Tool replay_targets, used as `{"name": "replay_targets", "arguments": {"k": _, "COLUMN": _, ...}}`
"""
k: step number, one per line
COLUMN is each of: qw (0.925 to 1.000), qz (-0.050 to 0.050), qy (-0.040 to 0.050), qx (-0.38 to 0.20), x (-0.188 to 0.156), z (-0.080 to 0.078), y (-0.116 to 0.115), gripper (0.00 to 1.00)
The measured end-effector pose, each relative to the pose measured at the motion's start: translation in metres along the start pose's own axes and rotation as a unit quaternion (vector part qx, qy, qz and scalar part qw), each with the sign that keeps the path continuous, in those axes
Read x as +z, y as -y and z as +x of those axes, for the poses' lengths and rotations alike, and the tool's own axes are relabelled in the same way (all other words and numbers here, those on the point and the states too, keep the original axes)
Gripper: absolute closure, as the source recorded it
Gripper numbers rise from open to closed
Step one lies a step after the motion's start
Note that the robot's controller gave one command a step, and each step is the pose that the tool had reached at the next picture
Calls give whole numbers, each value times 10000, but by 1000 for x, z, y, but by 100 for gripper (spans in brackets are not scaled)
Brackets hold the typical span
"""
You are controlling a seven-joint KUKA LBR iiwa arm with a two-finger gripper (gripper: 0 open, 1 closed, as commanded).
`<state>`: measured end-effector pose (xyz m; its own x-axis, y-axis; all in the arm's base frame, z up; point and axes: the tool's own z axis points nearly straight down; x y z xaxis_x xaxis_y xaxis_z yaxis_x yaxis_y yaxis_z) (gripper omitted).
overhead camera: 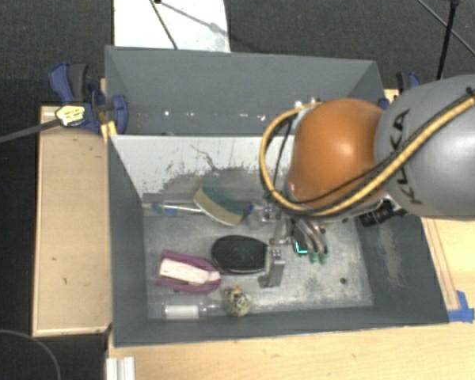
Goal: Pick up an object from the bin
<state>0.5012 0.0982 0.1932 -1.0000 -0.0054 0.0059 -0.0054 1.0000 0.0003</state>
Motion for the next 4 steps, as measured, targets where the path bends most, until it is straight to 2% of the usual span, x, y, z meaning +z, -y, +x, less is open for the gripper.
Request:
{"name": "replay_targets", "arguments": {"k": 1, "qw": 9977, "qz": 1, "qy": 25, "qx": 683, "x": 125, "z": -26, "y": -10, "gripper": 0}}
{"name": "replay_targets", "arguments": {"k": 2, "qw": 9930, "qz": -14, "qy": 57, "qx": 1183, "x": 92, "z": -18, "y": -13, "gripper": 0}}
{"name": "replay_targets", "arguments": {"k": 3, "qw": 9858, "qz": -16, "qy": 66, "qx": 1678, "x": 73, "z": -19, "y": -8, "gripper": 0}}
{"name": "replay_targets", "arguments": {"k": 4, "qw": 9724, "qz": -6, "qy": 22, "qx": 2331, "x": 124, "z": -5, "y": -14, "gripper": 0}}
